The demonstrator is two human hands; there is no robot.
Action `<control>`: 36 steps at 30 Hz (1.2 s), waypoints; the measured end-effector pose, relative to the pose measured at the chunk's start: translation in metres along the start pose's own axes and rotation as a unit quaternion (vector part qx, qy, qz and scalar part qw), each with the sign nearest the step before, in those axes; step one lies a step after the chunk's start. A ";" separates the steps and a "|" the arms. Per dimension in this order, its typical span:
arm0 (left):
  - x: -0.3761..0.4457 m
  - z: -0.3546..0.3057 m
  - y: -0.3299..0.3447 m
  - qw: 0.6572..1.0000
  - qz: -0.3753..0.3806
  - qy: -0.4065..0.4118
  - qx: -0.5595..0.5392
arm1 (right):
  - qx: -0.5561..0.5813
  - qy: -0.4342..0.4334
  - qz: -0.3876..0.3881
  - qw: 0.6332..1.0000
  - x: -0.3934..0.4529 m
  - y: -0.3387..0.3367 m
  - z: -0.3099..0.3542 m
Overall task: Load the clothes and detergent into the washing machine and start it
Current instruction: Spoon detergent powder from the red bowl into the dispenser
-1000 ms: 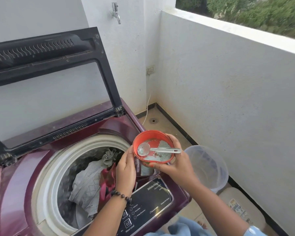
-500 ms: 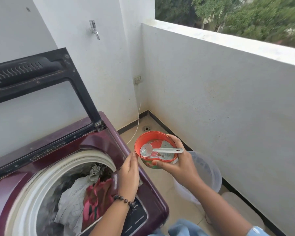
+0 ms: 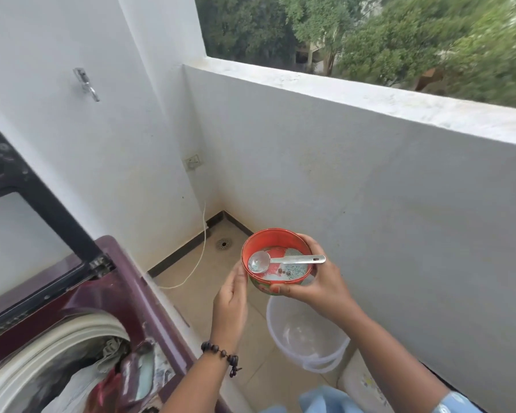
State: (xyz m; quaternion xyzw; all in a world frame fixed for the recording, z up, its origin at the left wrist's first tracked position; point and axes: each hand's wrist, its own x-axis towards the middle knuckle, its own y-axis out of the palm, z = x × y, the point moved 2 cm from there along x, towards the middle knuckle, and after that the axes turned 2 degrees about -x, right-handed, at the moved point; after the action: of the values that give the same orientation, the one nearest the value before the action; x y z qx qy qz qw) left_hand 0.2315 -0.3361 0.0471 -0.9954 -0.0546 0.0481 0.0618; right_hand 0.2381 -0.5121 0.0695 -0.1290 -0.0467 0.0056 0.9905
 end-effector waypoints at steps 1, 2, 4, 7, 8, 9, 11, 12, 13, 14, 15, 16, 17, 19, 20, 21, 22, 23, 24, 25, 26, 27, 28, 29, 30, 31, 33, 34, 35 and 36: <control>0.002 -0.001 0.009 1.000 0.005 0.000 0.007 | 0.001 0.004 0.002 1.000 0.002 -0.010 -0.002; 0.004 -0.003 0.018 1.000 0.011 0.001 0.011 | 0.000 0.006 0.002 1.000 0.003 -0.019 -0.004; 0.009 -0.006 0.035 0.999 0.026 0.006 0.019 | 0.000 0.008 -0.003 1.000 0.005 -0.038 -0.007; 0.017 -0.012 0.062 0.998 0.056 0.014 0.032 | 0.001 0.015 -0.023 1.000 0.007 -0.066 -0.014; 0.020 -0.015 0.070 0.997 0.067 0.019 0.031 | 0.000 0.016 -0.030 0.999 0.007 -0.073 -0.015; 0.023 -0.018 0.079 0.996 0.078 0.023 0.032 | -0.002 0.016 -0.039 0.999 0.008 -0.082 -0.017; 0.029 -0.022 0.098 0.994 0.098 0.032 0.041 | -0.006 0.016 -0.059 0.998 0.007 -0.101 -0.021; 0.032 -0.024 0.107 0.993 0.107 0.036 0.044 | -0.004 0.017 -0.069 0.997 0.007 -0.109 -0.023; 0.034 -0.026 0.114 0.992 0.113 0.038 0.046 | -0.003 0.017 -0.078 0.997 0.007 -0.117 -0.024; 0.037 -0.029 0.123 0.991 0.121 0.039 0.050 | -0.002 0.017 -0.089 0.996 0.006 -0.127 -0.026; 0.039 -0.032 0.131 0.989 0.129 0.040 0.058 | -0.001 0.017 -0.100 0.995 0.006 -0.135 -0.027; 0.041 -0.036 0.139 0.987 0.139 0.044 0.069 | 0.000 0.017 -0.112 0.994 0.005 -0.144 -0.028; 0.042 -0.041 0.147 0.984 0.149 0.049 0.082 | 0.000 0.017 -0.123 0.992 0.004 -0.153 -0.029; 0.045 -0.051 0.162 0.978 0.169 0.063 0.103 | 0.003 0.018 -0.144 0.989 0.002 -0.169 -0.030; 0.045 -0.057 0.170 0.975 0.181 0.071 0.109 | 0.002 0.018 -0.155 0.988 0.001 -0.176 -0.031; 0.046 -0.062 0.179 0.972 0.192 0.080 0.113 | 0.003 0.018 -0.166 0.986 -0.001 -0.184 -0.031; 0.046 -0.067 0.186 0.968 0.202 0.088 0.119 | 0.003 0.019 -0.176 0.984 -0.002 -0.191 -0.032; 0.047 -0.071 0.193 0.965 0.211 0.096 0.123 | 0.002 0.018 -0.183 0.983 -0.003 -0.197 -0.031; 0.048 -0.075 0.200 0.962 0.220 0.102 0.128 | -0.001 0.017 -0.192 0.981 -0.004 -0.204 -0.031; 0.050 -0.078 0.207 0.958 0.230 0.108 0.135 | -0.002 0.015 -0.200 0.980 -0.004 -0.211 -0.030; 0.051 -0.082 0.214 0.953 0.240 0.116 0.143 | -0.004 0.013 -0.208 0.978 -0.005 -0.218 -0.030; 0.053 -0.086 0.222 0.948 0.249 0.125 0.154 | -0.005 0.012 -0.217 0.976 -0.004 -0.226 -0.028; 0.056 -0.090 0.228 0.943 0.256 0.136 0.165 | -0.007 0.010 -0.225 0.974 -0.004 -0.233 -0.027; 0.058 -0.095 0.236 0.937 0.263 0.150 0.174 | -0.011 0.006 -0.234 0.972 -0.003 -0.241 -0.024; 0.060 -0.100 0.243 0.932 0.267 0.164 0.182 | -0.017 0.003 -0.243 0.970 -0.002 -0.249 -0.022; 0.063 -0.106 0.251 0.927 0.272 0.180 0.188 | -0.025 -0.002 -0.251 0.968 0.000 -0.257 -0.018; 0.067 -0.119 0.264 0.918 0.277 0.207 0.193 | -0.041 -0.012 -0.266 0.963 0.003 -0.272 -0.011; 0.069 -0.126 0.270 0.914 0.279 0.220 0.194 | -0.046 -0.018 -0.272 0.961 0.006 -0.281 -0.007; 0.071 -0.132 0.276 0.910 0.281 0.232 0.196 | -0.051 -0.024 -0.277 0.959 0.009 -0.288 -0.004; 0.072 -0.138 0.283 0.906 0.284 0.242 0.200 | -0.054 -0.029 -0.282 0.958 0.011 -0.297 0.000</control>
State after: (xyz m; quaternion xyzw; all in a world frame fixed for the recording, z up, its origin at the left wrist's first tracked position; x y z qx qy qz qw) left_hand 0.3464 -0.6230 0.1403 -0.9169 0.2573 -0.1688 0.2542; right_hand 0.2492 -0.7986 0.1463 -0.1641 -0.1102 -0.2724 0.9417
